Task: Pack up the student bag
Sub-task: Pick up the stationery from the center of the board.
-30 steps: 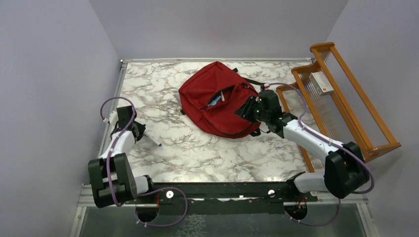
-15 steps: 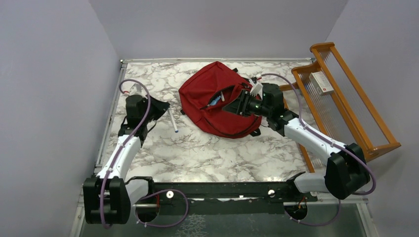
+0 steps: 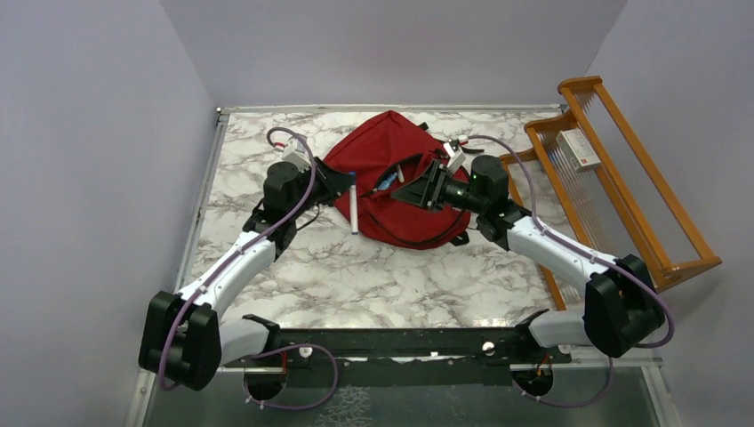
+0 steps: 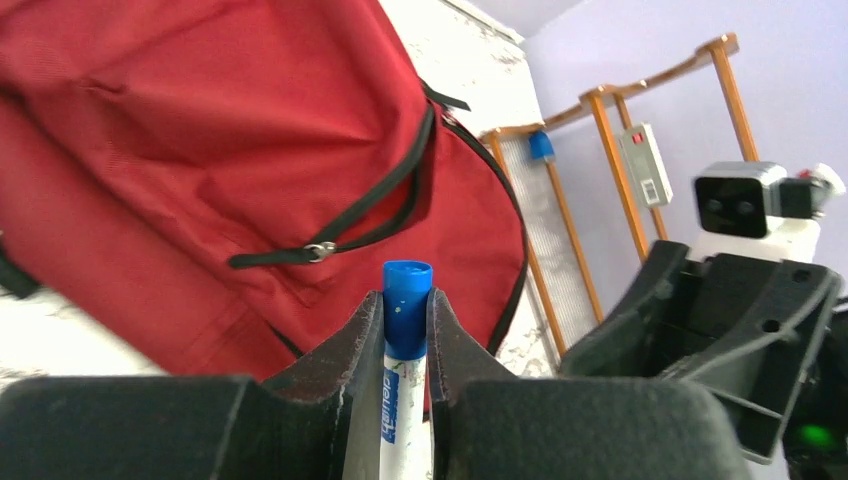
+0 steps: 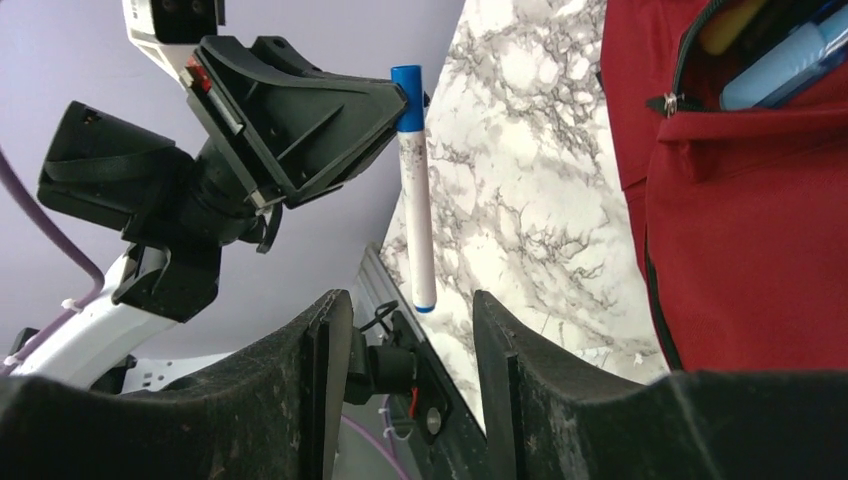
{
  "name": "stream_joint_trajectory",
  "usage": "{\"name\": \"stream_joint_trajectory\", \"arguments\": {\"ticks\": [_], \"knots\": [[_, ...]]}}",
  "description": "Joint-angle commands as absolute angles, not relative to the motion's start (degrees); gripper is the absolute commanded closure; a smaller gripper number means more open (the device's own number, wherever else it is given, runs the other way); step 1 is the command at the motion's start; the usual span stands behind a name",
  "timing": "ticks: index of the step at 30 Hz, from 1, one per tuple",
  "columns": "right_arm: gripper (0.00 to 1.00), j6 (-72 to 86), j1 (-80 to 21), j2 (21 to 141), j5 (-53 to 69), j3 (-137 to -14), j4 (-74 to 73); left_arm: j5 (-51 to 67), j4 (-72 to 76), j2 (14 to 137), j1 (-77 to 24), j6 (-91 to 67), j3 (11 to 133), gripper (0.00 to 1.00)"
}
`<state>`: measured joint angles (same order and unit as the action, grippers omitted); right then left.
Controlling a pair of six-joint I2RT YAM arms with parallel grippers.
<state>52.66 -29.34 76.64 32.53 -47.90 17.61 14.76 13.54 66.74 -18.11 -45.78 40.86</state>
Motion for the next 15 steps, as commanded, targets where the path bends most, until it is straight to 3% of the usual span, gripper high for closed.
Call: {"name": "stream_joint_trajectory", "arguments": {"ticks": [1,15], "knots": [[0.47,57.66,-30.18,77.77,33.72,-45.29,25.0,13.26,18.77,68.82,-21.97,-46.48,43.86,1.0],[0.46,56.37,-33.08,80.31,31.61,-44.24,27.69,10.97,22.56,75.07,-30.81,-47.96,49.73,1.0]]}}
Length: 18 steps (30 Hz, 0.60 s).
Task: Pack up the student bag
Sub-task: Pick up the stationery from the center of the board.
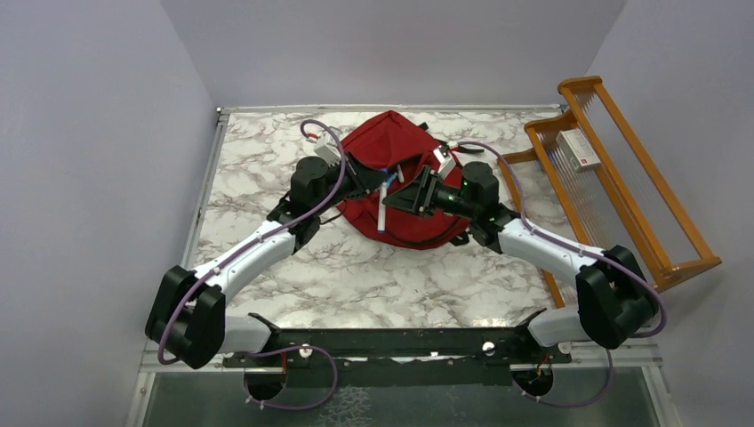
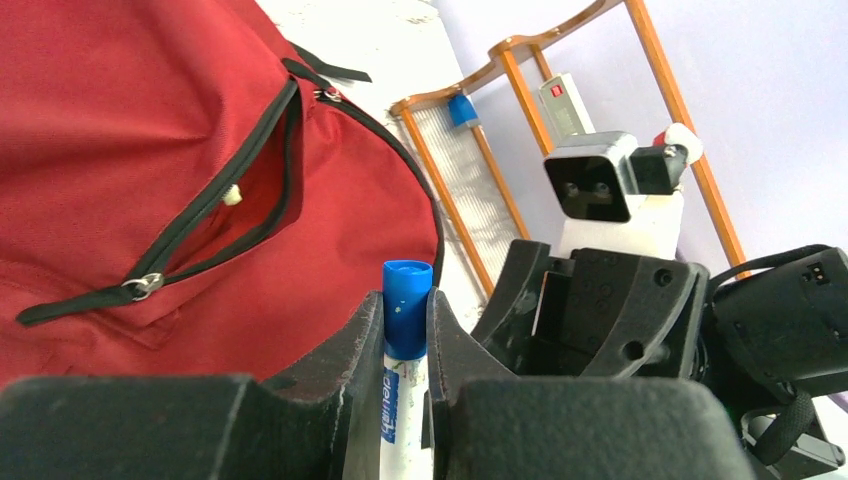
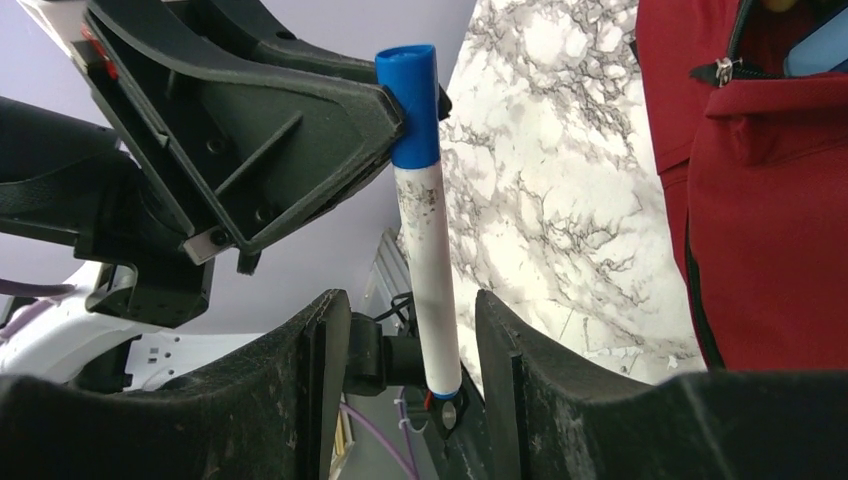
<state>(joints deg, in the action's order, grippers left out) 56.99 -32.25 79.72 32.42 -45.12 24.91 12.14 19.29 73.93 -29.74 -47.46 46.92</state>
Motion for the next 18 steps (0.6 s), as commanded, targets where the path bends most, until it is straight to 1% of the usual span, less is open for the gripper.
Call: {"name": "stream_joint_trajectory", "arguments": {"ticks": [1,5,9,14,17,18], "knots": [[0.46,55.95,-33.17,80.33,31.44,-44.23,27.42,10.85,22.65,75.25,-31.11,-47.75,49.93,1.0],[0.49,55.72,-33.33,80.97,31.26,-44.08,27.22,10.77,22.76,75.69,-31.44,-47.6,50.4,1.0],[0.55,55.69,-33.31,82.12,32.06,-44.34,27.73,10.9,22.85,76.02,-31.64,-47.57,50.87,1.0],[0.67,56.31,-33.35,82.88,32.43,-44.32,29.11,10.97,22.85,75.9,-31.64,-48.11,50.51,1.0],[0.75,55.99,-33.46,83.09,32.19,-44.1,29.37,10.69,22.85,76.0,-31.64,-48.25,50.0,1.0],[0.78,55.99,-33.45,82.86,31.9,-43.98,29.5,10.69,22.85,76.03,-31.64,-48.36,49.93,0.98]]}}
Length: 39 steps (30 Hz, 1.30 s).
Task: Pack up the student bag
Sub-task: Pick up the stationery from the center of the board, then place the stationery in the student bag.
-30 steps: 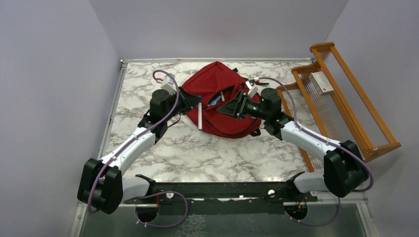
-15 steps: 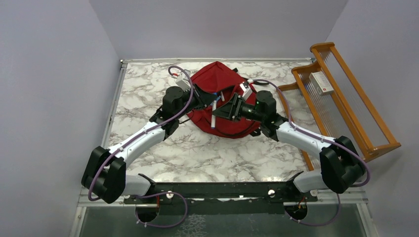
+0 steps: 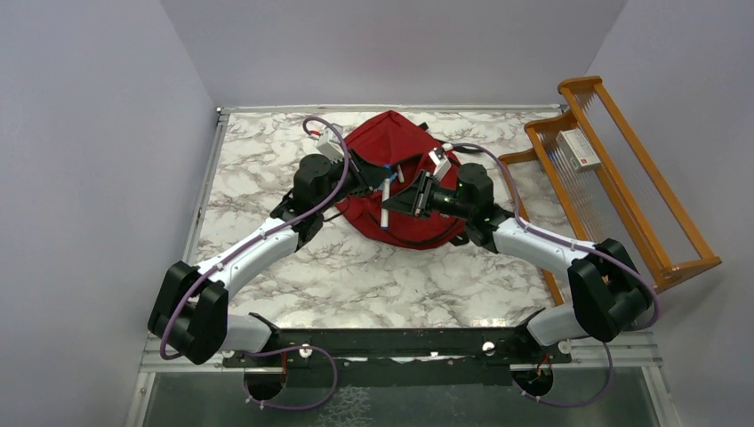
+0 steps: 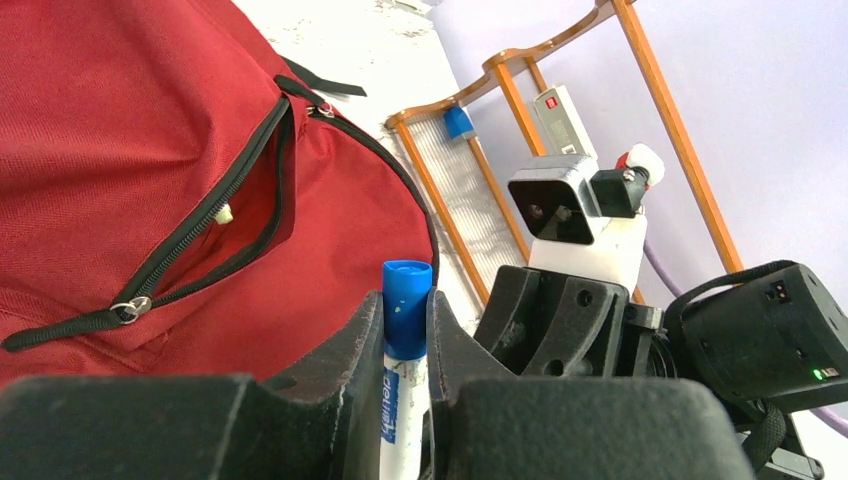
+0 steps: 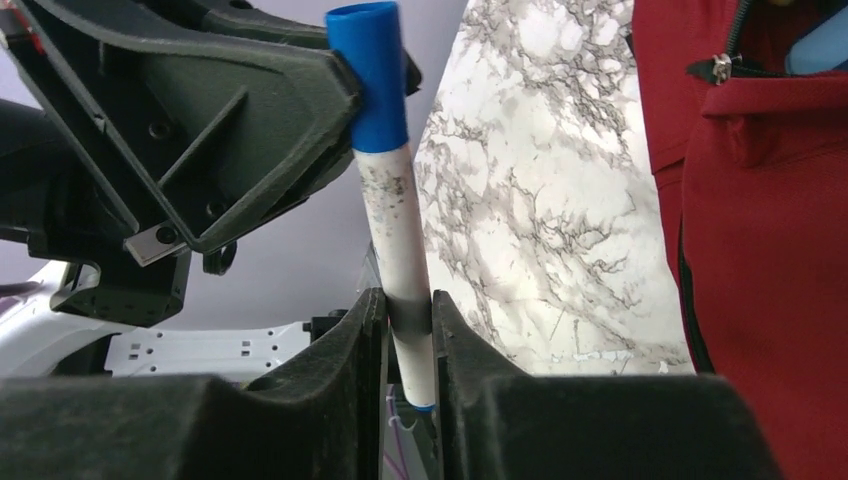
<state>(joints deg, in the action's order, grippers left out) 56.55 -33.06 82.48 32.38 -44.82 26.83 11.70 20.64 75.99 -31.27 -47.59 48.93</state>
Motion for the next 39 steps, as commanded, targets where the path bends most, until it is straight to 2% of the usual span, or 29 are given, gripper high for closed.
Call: {"name": "stream_joint_trajectory", "arguments": {"ticks": [1,3,6,8,10,12,15,20,25,28,32,39], "knots": [[0.82,55.88,-33.4,82.48,31.44,-43.75,29.73,10.78,22.85,76.03,-31.64,-48.43,49.91,0.95],[0.87,55.06,-33.4,81.54,30.49,-43.43,29.69,11.11,22.85,75.96,-31.64,-48.2,49.97,0.87],[0.91,53.04,-33.4,80.02,28.4,-43.68,27.51,10.7,22.81,75.57,-31.64,-47.01,49.84,0.53],[0.94,52.28,-33.35,78.53,26.62,-43.45,25.58,10.67,22.7,75.07,-31.64,-45.35,49.83,0.38],[0.98,52.13,-33.41,76.09,23.43,-42.17,23.66,11.32,22.72,74.8,-31.64,-42.83,50.34,0.3],[0.99,51.42,-33.35,73.22,19.35,-40.05,22.51,11.76,22.25,74.91,-31.64,-39.56,51.1,0.26],[0.99,50.73,-33.32,68.7,12.32,-38.51,17.23,12.49,16.43,76.1,-31.44,-32.18,55.05,0.22],[1.0,48.16,-32.86,65.0,2.88,-39.37,5.45,12.09,-0.52,83.63,-31.38,-15.81,66.45,0.21],[1.0,47.06,-27.58,63.48,6.96,-39.25,1.49,9.46,-13.96,92.37,-31.46,-2.14,76.35,0.21],[1.0,47.38,-22.61,64.55,13.35,-39.11,1.18,8.98,-18.27,97.31,-31.53,3.8,80.49,0.23],[1.0,47.2,-19.22,66.39,20.66,-39.29,1.88,6.18,-19.95,101.93,-32.65,8.52,84.21,0.24],[1.0,47.07,-19.09,65.97,22.42,-37.91,2.51,-3.21,-20.43,108.46,-34.45,13.14,89.8,0.26]]}}
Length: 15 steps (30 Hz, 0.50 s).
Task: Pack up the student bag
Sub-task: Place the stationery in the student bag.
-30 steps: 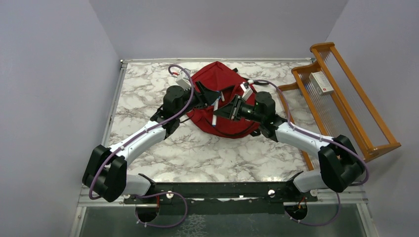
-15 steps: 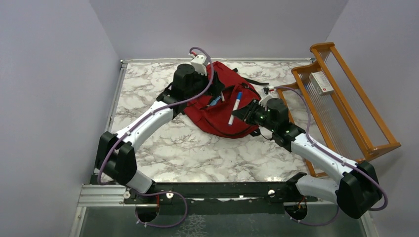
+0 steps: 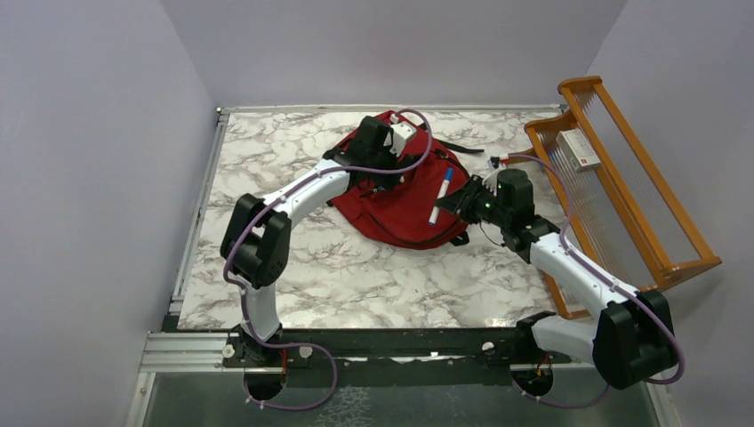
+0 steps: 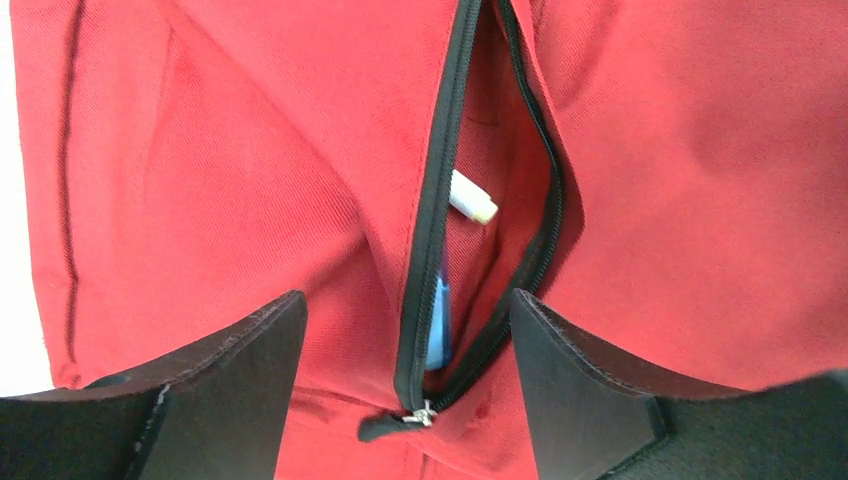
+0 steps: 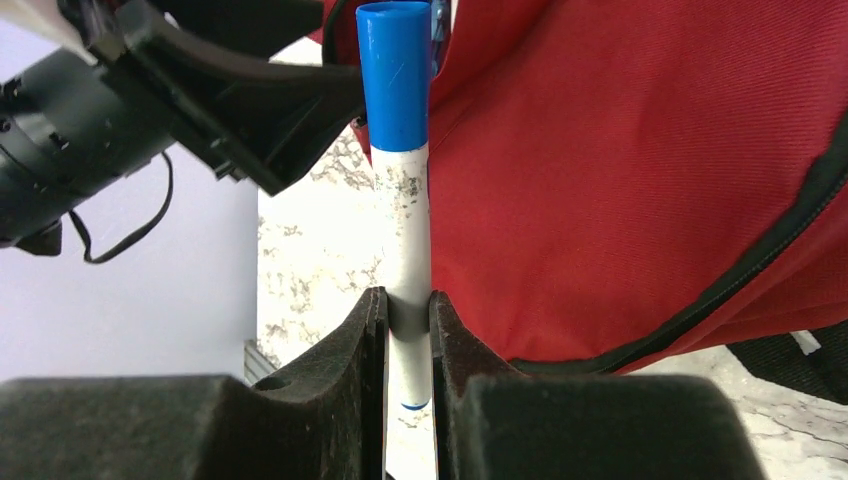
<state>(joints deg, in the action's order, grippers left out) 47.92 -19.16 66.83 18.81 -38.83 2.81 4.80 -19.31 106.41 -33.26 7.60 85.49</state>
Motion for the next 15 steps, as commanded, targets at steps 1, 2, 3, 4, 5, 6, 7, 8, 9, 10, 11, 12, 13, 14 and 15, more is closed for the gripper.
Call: {"name": "stream_joint_trajectory", "arguments": {"ticks": [1,2,3,4,5,6,7,8,9,10,11,12,13,14,15], "knots": [[1.0,47.15,-19.08,65.72,22.27,-37.5,2.81,-4.66,-20.47,109.06,-34.64,13.54,90.49,0.27],[1.0,47.38,-19.09,65.62,22.31,-37.14,2.97,-5.65,-20.48,109.83,-34.75,13.96,91.2,0.28],[1.0,47.64,-19.08,65.7,22.81,-36.96,3.06,-6.63,-20.48,110.43,-34.84,14.35,91.92,0.29],[1.0,47.96,-19.07,65.73,23.41,-36.9,3.31,-7.55,-20.48,111.0,-35.07,14.93,92.77,0.3],[1.0,48.31,-19.07,65.97,24.18,-36.81,3.68,-8.43,-20.43,111.41,-35.26,15.57,93.3,0.31],[1.0,48.72,-19.07,66.28,24.98,-36.84,3.95,-9.31,-20.35,111.73,-35.44,16.12,93.88,0.31],[0.99,49.02,-19.07,66.87,25.63,-36.97,4.03,-10.37,-20.25,112.22,-35.62,16.62,94.43,0.32],[0.99,49.3,-19.07,67.23,26.34,-37.27,3.92,-11.27,-20.19,112.74,-35.8,17.12,95.01,0.33],[1.0,49.49,-19.07,67.94,27.08,-37.6,3.64,-11.86,-20.21,113.17,-35.98,17.56,95.6,0.34],[1.0,49.7,-19.12,68.44,27.63,-38.06,3.16,-12.39,-20.21,113.58,-36.06,18.11,95.95,0.35],[0.99,49.86,-19.1,68.85,28.23,-38.59,2.68,-12.94,-20.19,113.89,-36.24,18.56,96.25,0.37],[1.0,49.91,-19.08,69.23,28.93,-38.99,2.37,-13.38,-20.16,114.05,-36.41,18.9,96.31,0.4],[1.0,50.0,-19.07,69.7,29.58,-39.58,2.19,-13.78,-19.91,114.15,-36.47,19.04,96.25,0.44],[1.0,49.9,-19.07,70.34,30.21,-40.14,1.89,-14.06,-19.59,114.1,-36.55,19.12,95.98,0.47],[0.99,49.66,-19.07,70.99,30.84,-40.85,1.4,-14.14,-19.34,114.04,-36.56,19.08,95.91,0.51]]}}
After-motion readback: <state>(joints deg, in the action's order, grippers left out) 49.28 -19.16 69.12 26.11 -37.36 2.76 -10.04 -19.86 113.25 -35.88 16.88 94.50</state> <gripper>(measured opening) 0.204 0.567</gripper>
